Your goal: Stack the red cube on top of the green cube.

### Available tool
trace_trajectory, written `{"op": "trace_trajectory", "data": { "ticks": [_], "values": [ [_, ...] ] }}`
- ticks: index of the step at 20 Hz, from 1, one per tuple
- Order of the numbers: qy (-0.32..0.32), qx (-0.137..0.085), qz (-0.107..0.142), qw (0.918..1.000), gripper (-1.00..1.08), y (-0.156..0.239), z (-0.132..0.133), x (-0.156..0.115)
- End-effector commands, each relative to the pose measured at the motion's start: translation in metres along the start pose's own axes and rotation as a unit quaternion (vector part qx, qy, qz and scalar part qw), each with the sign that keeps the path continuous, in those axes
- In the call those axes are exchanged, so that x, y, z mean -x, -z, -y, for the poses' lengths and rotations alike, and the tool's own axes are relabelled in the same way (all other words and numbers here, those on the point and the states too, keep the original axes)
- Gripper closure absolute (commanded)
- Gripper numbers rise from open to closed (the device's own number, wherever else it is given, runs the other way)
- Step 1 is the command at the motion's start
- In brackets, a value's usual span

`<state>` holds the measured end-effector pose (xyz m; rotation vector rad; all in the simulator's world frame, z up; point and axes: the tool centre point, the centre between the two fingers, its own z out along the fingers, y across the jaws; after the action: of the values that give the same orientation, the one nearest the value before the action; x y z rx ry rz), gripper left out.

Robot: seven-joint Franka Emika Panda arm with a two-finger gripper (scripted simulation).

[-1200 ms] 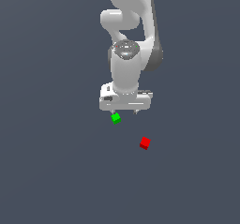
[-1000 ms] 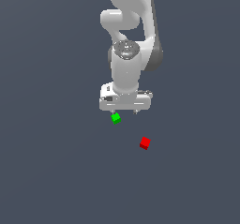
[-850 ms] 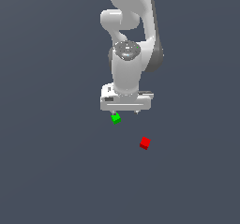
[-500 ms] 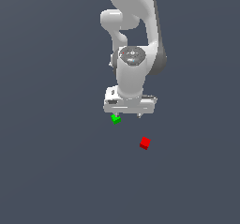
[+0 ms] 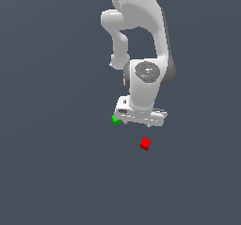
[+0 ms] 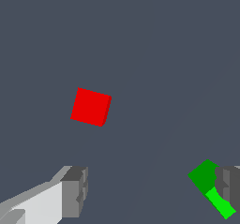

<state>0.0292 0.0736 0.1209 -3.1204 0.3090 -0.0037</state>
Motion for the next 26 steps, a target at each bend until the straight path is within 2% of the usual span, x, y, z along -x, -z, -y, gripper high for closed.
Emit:
{"op": "trace_trajectory", "data": {
  "ticks": [1,12,26],
  "values": [
    [-0.025,0.001,0.0,0.9997,-0.92,-0.011,0.013,-0.006],
    [-0.104,0.003,0.0,0.9946,-0.92,-0.043,0.049,-0.033],
    [-0.123,0.003,0.001,0.9924,-0.92,-0.055,0.058,-0.041]
  ]
}}
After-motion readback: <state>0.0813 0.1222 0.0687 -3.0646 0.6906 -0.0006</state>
